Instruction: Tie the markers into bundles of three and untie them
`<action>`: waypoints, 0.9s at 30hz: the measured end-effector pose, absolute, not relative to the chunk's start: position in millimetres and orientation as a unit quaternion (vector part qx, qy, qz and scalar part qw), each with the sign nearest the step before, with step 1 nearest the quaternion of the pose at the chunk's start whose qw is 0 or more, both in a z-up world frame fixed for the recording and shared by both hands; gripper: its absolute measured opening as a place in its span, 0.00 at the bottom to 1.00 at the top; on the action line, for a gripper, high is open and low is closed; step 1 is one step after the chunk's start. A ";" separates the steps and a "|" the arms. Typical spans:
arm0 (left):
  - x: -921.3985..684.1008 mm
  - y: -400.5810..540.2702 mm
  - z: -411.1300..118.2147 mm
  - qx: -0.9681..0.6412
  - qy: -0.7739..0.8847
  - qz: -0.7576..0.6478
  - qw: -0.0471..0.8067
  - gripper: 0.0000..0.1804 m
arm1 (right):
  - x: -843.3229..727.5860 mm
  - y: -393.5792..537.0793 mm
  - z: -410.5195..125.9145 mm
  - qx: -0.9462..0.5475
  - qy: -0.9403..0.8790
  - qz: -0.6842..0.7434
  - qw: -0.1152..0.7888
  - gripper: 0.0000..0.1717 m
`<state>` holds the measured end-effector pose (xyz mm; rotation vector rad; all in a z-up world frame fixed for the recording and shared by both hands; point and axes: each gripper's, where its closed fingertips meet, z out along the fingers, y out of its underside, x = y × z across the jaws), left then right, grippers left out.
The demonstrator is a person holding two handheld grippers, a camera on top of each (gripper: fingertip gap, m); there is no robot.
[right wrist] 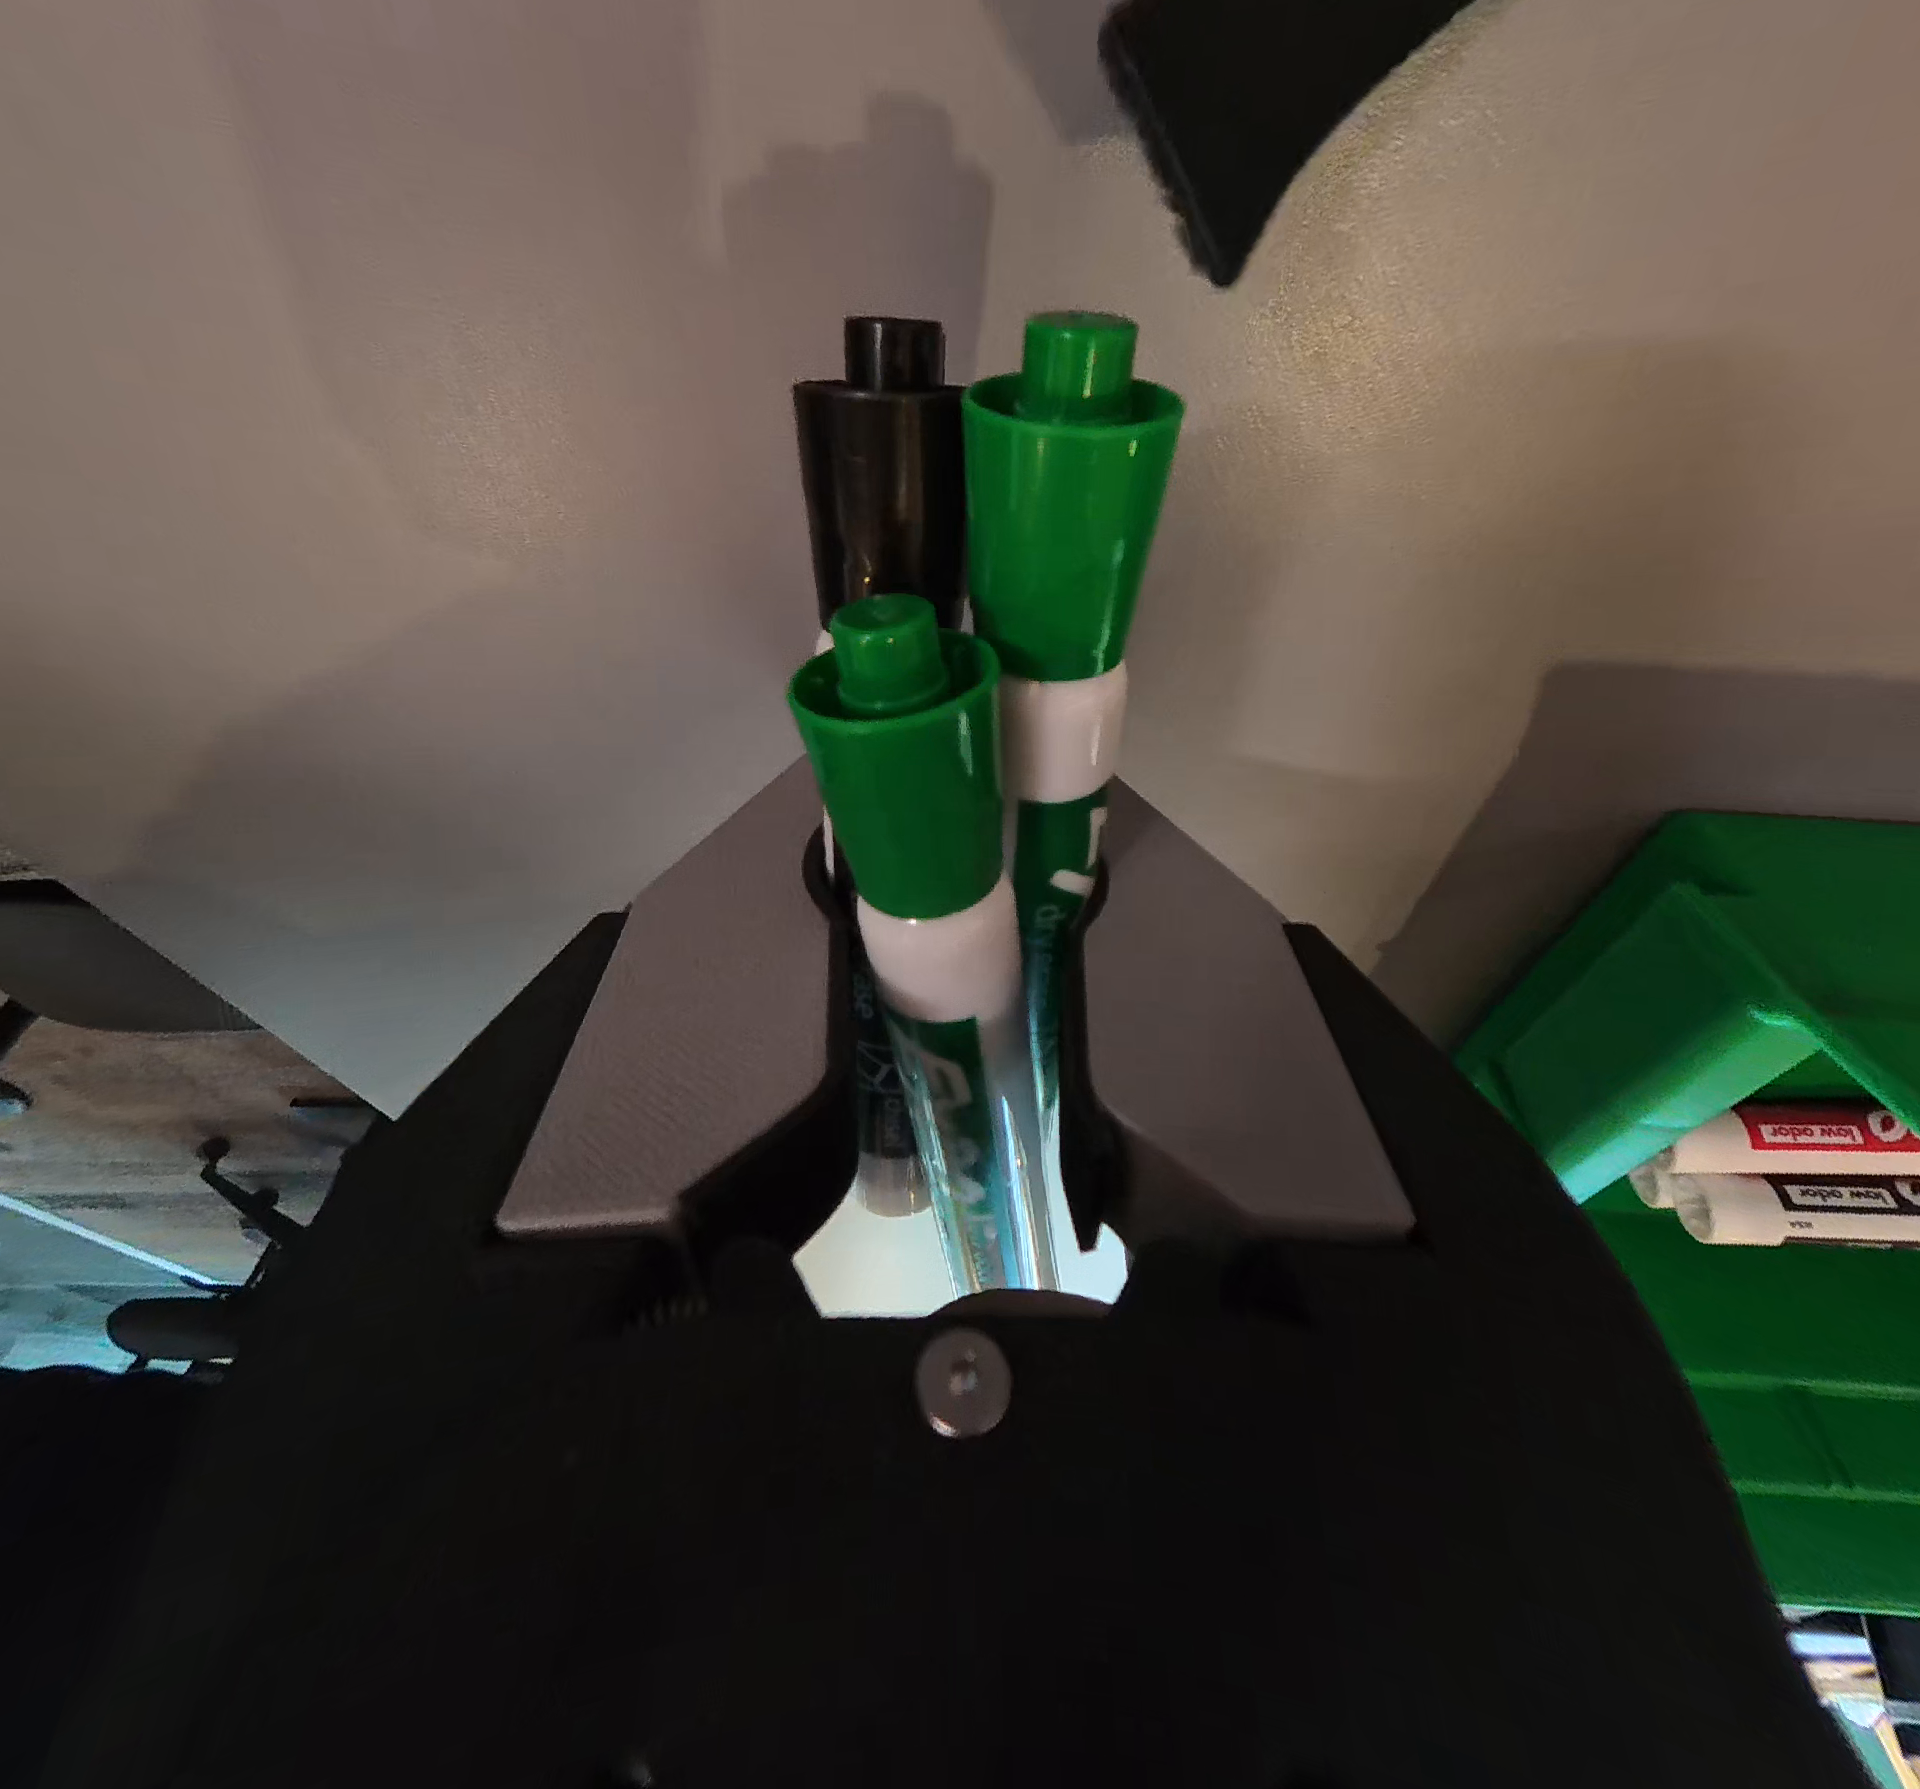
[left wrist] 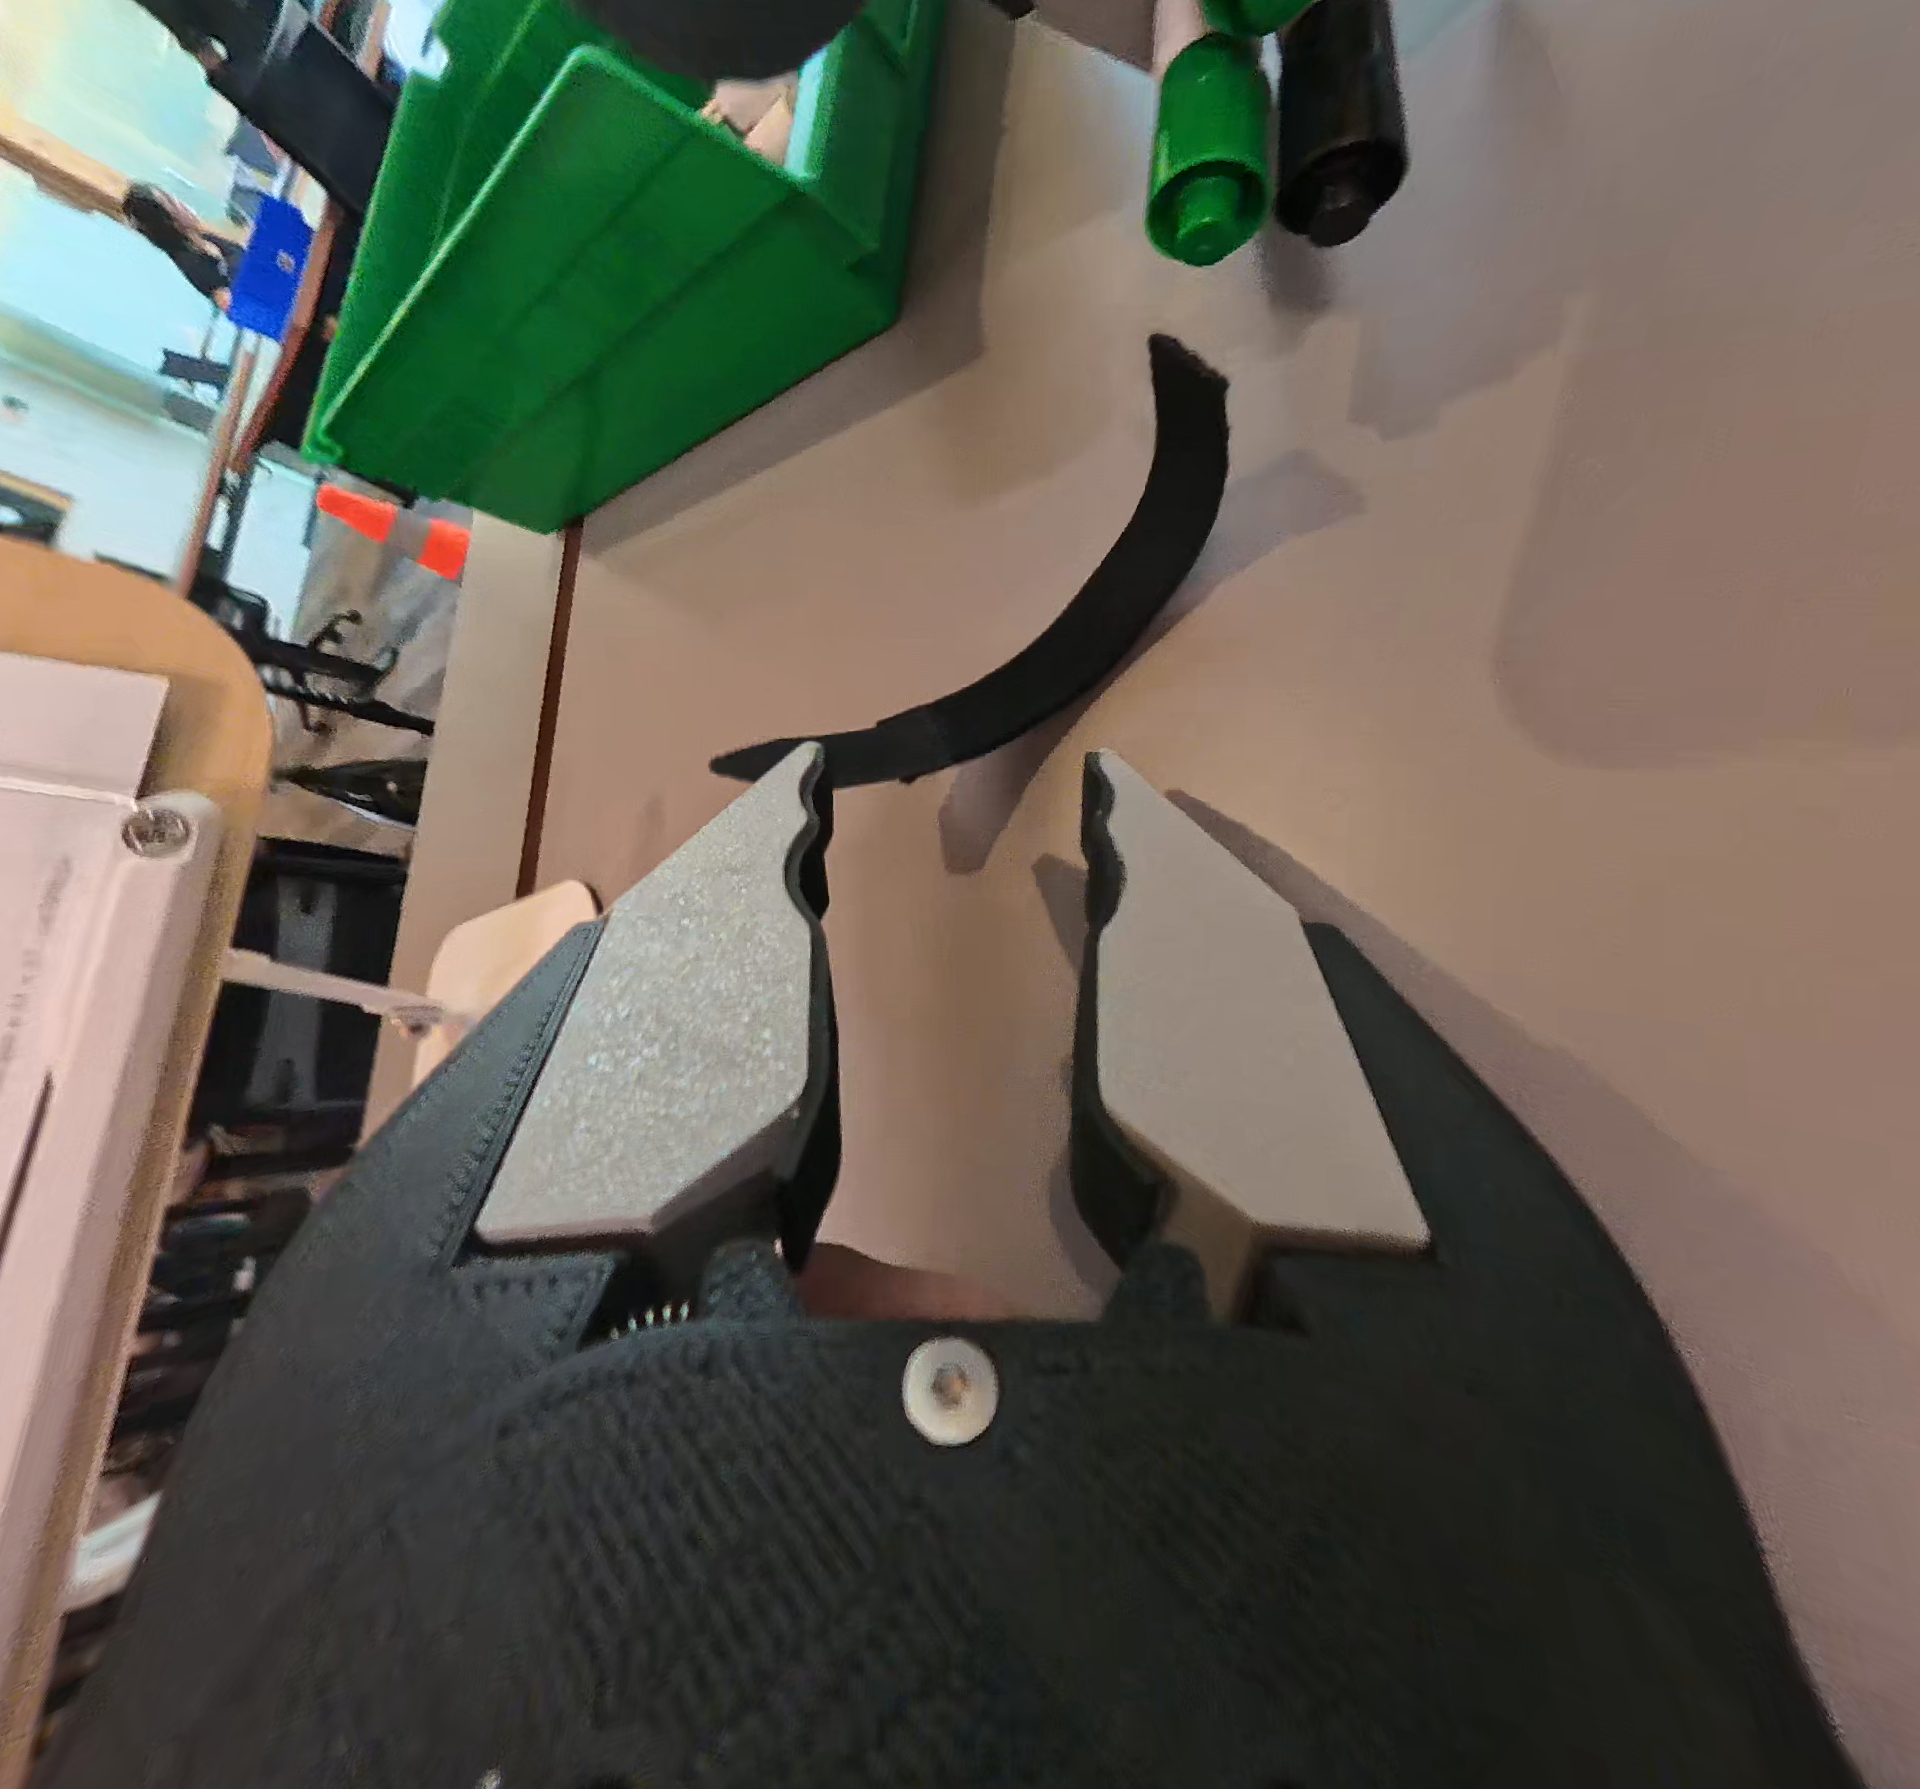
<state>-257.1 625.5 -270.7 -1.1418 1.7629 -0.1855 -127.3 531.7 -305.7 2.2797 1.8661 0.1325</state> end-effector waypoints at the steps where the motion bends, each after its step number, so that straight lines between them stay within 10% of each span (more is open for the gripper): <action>1: -253.7 622.9 -270.7 -0.459 0.734 -0.073 0.495 0.26 | -127.4 531.8 -305.7 0.770 0.630 0.045 0.096 0.22; 19: -220.9 574.6 -279.1 -0.436 0.768 -0.194 0.426 0.32 | -128.0 531.7 -305.8 0.773 0.626 0.046 0.096 0.21; 24: -203.8 577.0 -282.5 -0.458 0.749 -0.191 0.440 0.25 | -128.0 531.6 -305.8 0.775 0.624 0.042 0.092 0.21; 27: -203.7 578.8 -292.6 -0.481 0.749 -0.189 0.414 0.04 | -128.1 531.6 -305.8 0.775 0.623 0.040 0.092 0.21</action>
